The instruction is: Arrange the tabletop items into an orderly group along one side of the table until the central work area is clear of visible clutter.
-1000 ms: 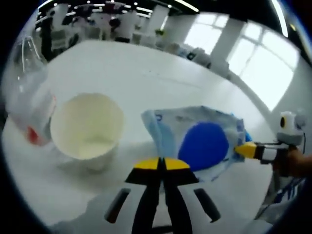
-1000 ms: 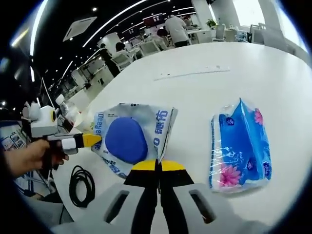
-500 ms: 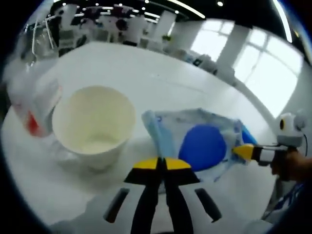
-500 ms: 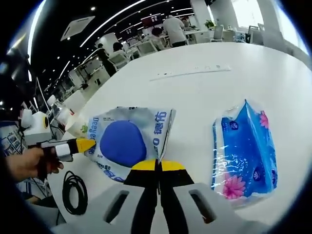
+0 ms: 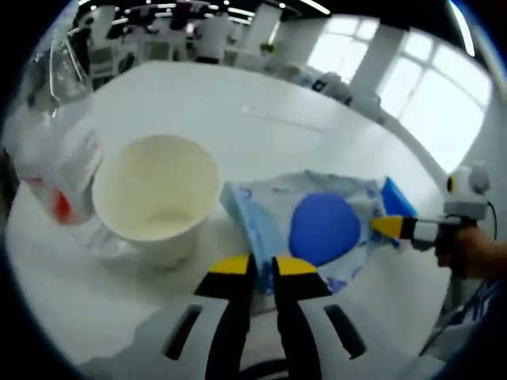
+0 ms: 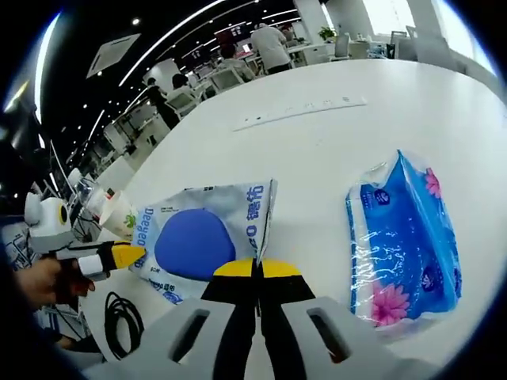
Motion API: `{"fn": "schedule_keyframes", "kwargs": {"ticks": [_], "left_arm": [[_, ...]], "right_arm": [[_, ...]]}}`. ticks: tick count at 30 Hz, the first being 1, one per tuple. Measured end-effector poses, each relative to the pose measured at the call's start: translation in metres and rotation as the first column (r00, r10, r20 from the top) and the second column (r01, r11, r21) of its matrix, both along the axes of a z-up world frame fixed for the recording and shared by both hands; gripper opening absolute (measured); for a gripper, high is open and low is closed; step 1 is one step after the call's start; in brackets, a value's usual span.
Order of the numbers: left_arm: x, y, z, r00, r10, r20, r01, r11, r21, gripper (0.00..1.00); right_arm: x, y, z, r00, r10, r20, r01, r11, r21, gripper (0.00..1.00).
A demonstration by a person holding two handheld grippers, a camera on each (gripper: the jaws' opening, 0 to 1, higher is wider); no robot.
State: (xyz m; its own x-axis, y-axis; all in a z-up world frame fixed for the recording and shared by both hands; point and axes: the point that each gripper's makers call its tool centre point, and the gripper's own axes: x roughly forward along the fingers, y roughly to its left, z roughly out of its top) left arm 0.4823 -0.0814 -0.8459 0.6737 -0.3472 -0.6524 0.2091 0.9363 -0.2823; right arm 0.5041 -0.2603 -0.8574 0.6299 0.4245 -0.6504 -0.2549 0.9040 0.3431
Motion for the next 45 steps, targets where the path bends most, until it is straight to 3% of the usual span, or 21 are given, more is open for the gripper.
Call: {"fn": "schedule_keyframes", "kwargs": {"ticks": [2,5,7,10,13,17,19,23,27,34,36,40,45], "left_arm": [[-0.003,-0.001,0.003,1.0,-0.013,-0.004,0.013,1.0,0.006,0.09],[-0.01,0.001,0.007,0.997,-0.071,0.013,0.07,0.995,0.076,0.1],[-0.01,0.006,0.009,0.997,-0.073,0.039,0.068,0.991,0.114,0.11],[-0.016,0.007,0.016,0.996,-0.076,0.043,0.071,0.993,0.091,0.12],[-0.022,0.004,0.03,0.991,-0.092,0.092,0.085,0.993,0.076,0.12],[-0.037,-0.007,0.063,0.959,-0.168,0.227,0.158,0.986,0.061,0.16],[-0.045,-0.006,0.087,0.925,-0.189,0.329,0.17,0.982,0.087,0.17],[-0.063,0.002,0.123,0.881,-0.17,0.442,0.147,0.985,0.086,0.26],[-0.081,0.017,0.138,0.87,-0.164,0.465,0.121,0.985,0.122,0.33],[-0.123,0.041,0.149,0.84,-0.234,0.49,0.108,0.956,0.271,0.39],[-0.136,0.047,0.15,0.839,-0.236,0.491,0.093,0.95,0.297,0.39],[-0.16,0.056,0.144,0.866,-0.193,0.461,0.087,0.967,0.24,0.31],[-0.18,0.06,0.144,0.87,-0.169,0.463,0.066,0.971,0.229,0.42]], "right_arm": [[0.0,0.0,0.0,1.0,-0.001,-0.001,0.001,1.0,0.001,0.0],[0.0,0.001,-0.001,1.0,-0.009,-0.005,0.009,1.0,0.008,0.0],[0.0,0.002,-0.001,1.0,-0.007,-0.001,0.007,1.0,0.003,0.0],[0.0,0.003,-0.002,1.0,-0.018,-0.007,0.018,1.0,0.008,0.0],[0.001,0.004,-0.002,1.0,-0.003,0.002,0.003,1.0,-0.004,0.0],[0.002,0.005,-0.002,1.0,0.003,0.0,-0.003,1.0,-0.008,0.0],[0.003,0.006,-0.002,1.0,0.006,0.002,-0.006,1.0,-0.008,0.0],[0.003,0.006,-0.003,1.0,0.023,0.003,-0.023,1.0,-0.015,0.0],[0.003,0.006,-0.004,1.0,0.03,-0.003,-0.03,0.999,-0.02,0.0],[0.005,0.006,-0.006,0.999,0.046,-0.004,-0.046,0.998,-0.036,0.0],[0.006,0.006,-0.006,0.999,0.049,-0.005,-0.049,0.998,-0.038,0.0],[0.008,0.005,-0.009,0.998,0.066,0.003,-0.066,0.996,-0.064,0.0],[0.008,0.004,-0.013,0.998,0.066,-0.004,-0.066,0.995,-0.07,0.02]]}}
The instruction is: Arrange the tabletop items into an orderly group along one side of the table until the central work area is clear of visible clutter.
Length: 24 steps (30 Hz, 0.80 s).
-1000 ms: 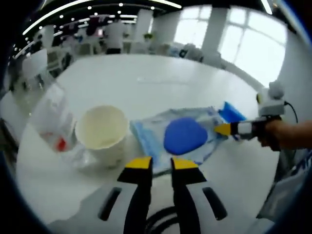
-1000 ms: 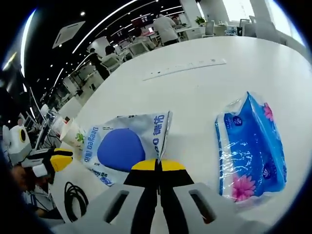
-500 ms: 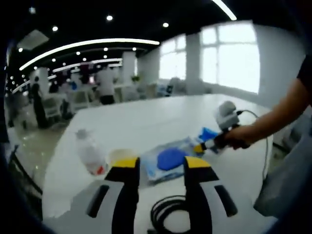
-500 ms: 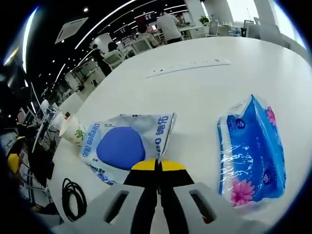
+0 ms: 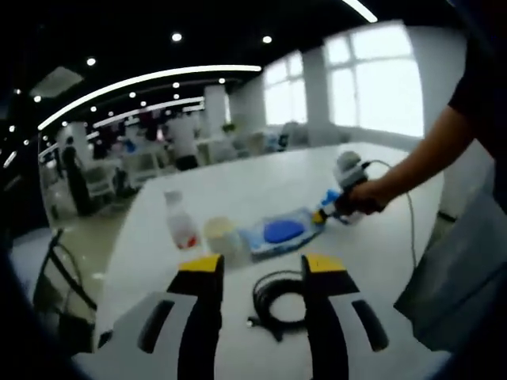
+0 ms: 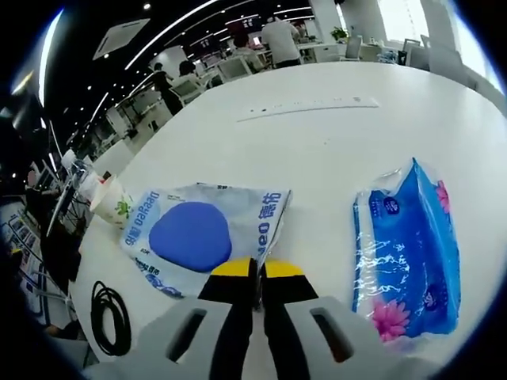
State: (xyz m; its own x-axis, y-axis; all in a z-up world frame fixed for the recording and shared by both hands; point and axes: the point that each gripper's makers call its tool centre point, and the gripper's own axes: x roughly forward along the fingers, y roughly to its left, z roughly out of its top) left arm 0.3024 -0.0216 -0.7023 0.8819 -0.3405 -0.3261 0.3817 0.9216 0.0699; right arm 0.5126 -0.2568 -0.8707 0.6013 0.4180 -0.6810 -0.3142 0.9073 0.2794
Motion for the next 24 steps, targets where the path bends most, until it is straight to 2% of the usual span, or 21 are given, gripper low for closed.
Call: {"fn": "schedule_keyframes", "kwargs": {"ticks": [3,7,9,10,15,20,24], "left_arm": [[-0.01,-0.003,0.005,1.0,0.014,0.009,-0.014,1.0,0.018,0.46],[-0.016,-0.004,0.005,0.999,0.009,0.036,-0.012,0.997,0.076,0.5],[-0.016,-0.003,0.002,1.0,0.012,0.024,-0.013,0.998,0.067,0.52],[-0.017,-0.004,-0.001,1.0,0.014,0.007,-0.014,0.999,0.037,0.53],[-0.019,-0.009,-0.002,1.0,-0.007,0.011,0.007,1.0,0.005,0.61],[-0.021,-0.012,-0.003,1.0,-0.025,-0.001,0.025,1.0,-0.001,0.67],[-0.023,-0.014,-0.005,1.0,-0.03,-0.008,0.03,1.0,-0.01,0.71]], "right_arm": [[0.0,0.0,-0.001,1.0,0.018,0.01,-0.018,1.0,-0.016,0.03],[0.0,-0.001,-0.003,0.999,0.03,0.016,-0.029,0.999,-0.035,0.06],[0.0,-0.002,-0.004,1.0,0.028,0.014,-0.027,0.999,-0.036,0.08],[0.0,-0.001,-0.003,0.999,0.029,0.018,-0.029,0.999,-0.034,0.09],[-0.003,-0.001,-0.003,0.999,0.049,0.024,-0.048,0.998,-0.048,0.13],[-0.003,-0.003,0.0,0.999,0.03,0.021,-0.029,0.999,-0.024,0.24],[-0.007,-0.002,0.009,0.998,0.04,0.043,-0.04,0.999,-0.013,0.3]]}}
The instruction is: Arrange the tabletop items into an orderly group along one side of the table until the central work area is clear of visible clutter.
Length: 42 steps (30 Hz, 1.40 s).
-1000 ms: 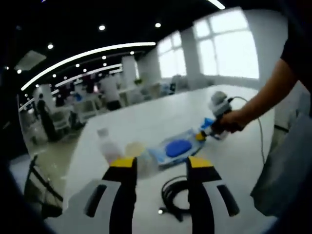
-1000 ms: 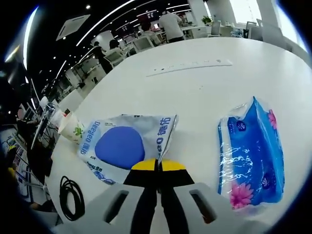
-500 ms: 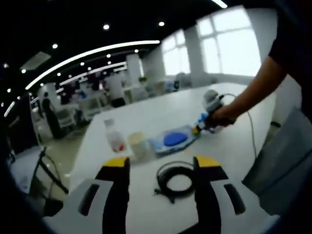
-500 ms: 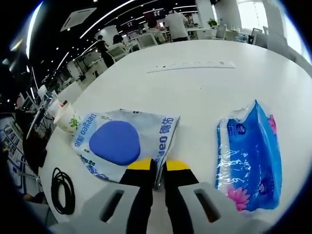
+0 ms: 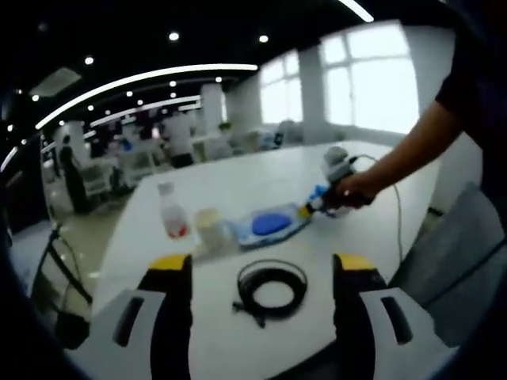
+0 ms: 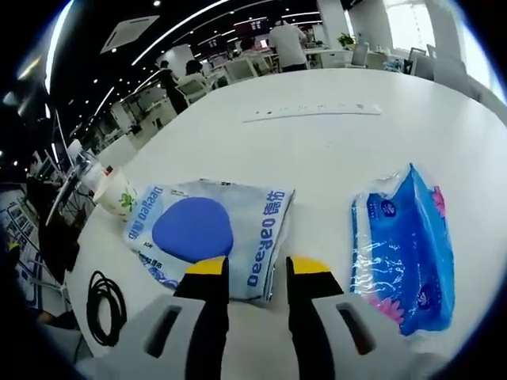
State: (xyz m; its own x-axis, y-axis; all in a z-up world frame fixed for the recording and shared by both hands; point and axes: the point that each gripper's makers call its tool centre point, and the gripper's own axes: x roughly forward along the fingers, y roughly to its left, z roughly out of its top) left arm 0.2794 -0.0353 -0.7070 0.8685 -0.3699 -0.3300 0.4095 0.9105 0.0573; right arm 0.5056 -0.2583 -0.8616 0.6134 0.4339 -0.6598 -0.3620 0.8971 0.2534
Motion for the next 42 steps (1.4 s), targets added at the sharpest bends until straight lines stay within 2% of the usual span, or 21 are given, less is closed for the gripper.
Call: {"fn": "schedule_keyframes", "kwargs": {"ticks": [5,8,10,13,16,20,31,42], "left_arm": [[-0.005,-0.002,-0.009,0.999,-0.011,-0.041,0.01,1.0,-0.006,0.78],[-0.008,-0.002,-0.019,0.995,-0.013,-0.095,0.011,1.0,-0.021,0.83],[-0.009,-0.002,-0.022,0.994,-0.015,-0.112,0.012,1.0,-0.022,0.85],[-0.01,-0.003,-0.025,0.993,-0.021,-0.117,0.021,1.0,-0.004,0.91],[-0.01,-0.004,-0.026,0.994,-0.03,-0.109,0.031,0.999,0.012,0.96],[-0.01,-0.005,-0.027,0.993,-0.034,-0.112,0.034,0.999,0.002,0.99],[-0.013,-0.009,-0.032,0.989,-0.06,-0.132,0.061,0.998,0.005,1.0],[-0.016,-0.011,-0.033,0.988,-0.069,-0.141,0.071,0.997,0.008,1.0]], "right_arm": [[-0.01,-0.003,0.012,1.0,-0.005,0.021,0.005,1.0,-0.008,0.41],[-0.017,-0.004,0.019,0.998,0.025,0.049,-0.023,0.999,-0.025,0.46],[-0.022,-0.004,0.024,0.997,0.043,0.066,-0.04,0.999,-0.034,0.49],[-0.03,-0.007,0.03,0.996,0.06,0.072,-0.057,0.997,-0.044,0.55],[-0.036,-0.012,0.041,0.991,0.079,0.106,-0.072,0.995,-0.065,0.6],[-0.043,-0.019,0.054,0.989,0.079,0.124,-0.069,0.994,-0.081,0.67],[-0.06,-0.043,0.077,0.983,0.095,0.16,-0.076,0.989,-0.124,0.83],[-0.061,-0.065,0.083,0.983,0.098,0.155,-0.073,0.984,-0.163,0.89]]}}
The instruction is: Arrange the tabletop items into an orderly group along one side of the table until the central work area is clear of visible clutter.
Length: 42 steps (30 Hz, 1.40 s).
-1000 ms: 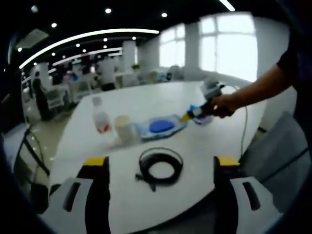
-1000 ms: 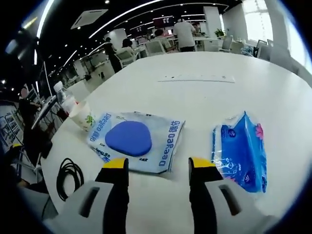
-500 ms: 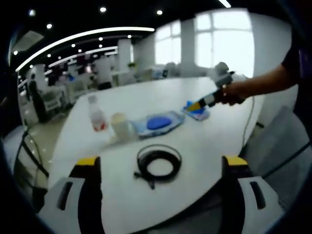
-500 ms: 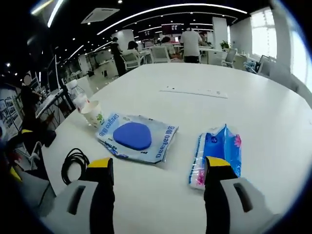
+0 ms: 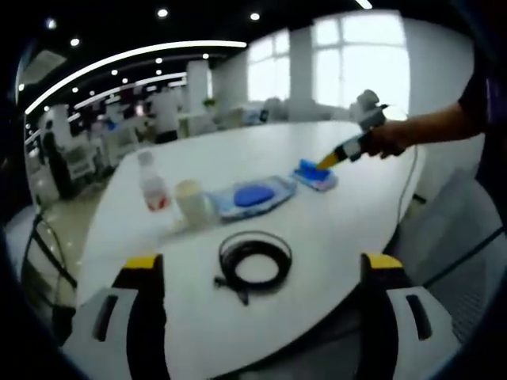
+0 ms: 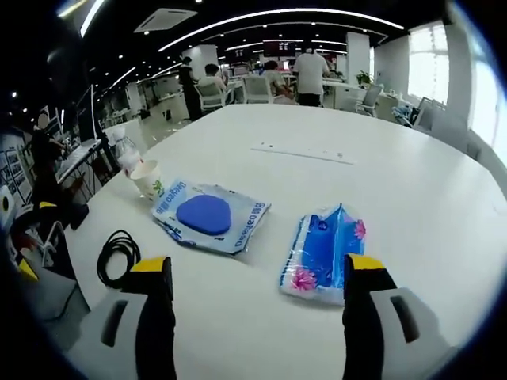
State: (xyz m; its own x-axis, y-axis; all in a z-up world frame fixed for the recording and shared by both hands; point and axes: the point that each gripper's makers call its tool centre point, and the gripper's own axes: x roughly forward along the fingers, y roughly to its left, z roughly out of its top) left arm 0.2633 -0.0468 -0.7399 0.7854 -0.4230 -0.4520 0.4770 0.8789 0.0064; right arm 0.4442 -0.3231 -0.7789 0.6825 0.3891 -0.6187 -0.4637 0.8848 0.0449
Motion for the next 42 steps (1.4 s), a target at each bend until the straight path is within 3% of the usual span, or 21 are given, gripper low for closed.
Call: {"fn": "schedule_keyframes", "kwargs": {"ticks": [9,25,35,42], "left_arm": [[0.0,0.0,-0.001,1.0,-0.004,0.0,0.004,1.0,0.004,1.0],[0.003,0.004,-0.001,1.0,0.014,-0.002,-0.014,1.0,0.006,1.0],[0.006,0.008,-0.006,1.0,0.019,-0.005,-0.019,1.0,0.021,1.0],[0.007,0.009,-0.007,0.999,0.04,-0.016,-0.04,0.999,-0.003,1.0]], "right_arm": [[0.007,-0.018,-0.003,1.0,-0.009,-0.012,0.009,0.999,-0.033,0.91],[0.042,-0.044,-0.017,0.998,-0.053,-0.037,0.05,0.996,-0.071,0.88],[0.063,-0.053,-0.024,0.997,-0.062,-0.035,0.058,0.993,-0.098,0.75],[0.076,-0.06,-0.036,0.997,-0.054,-0.05,0.046,0.987,-0.151,0.61]]}}
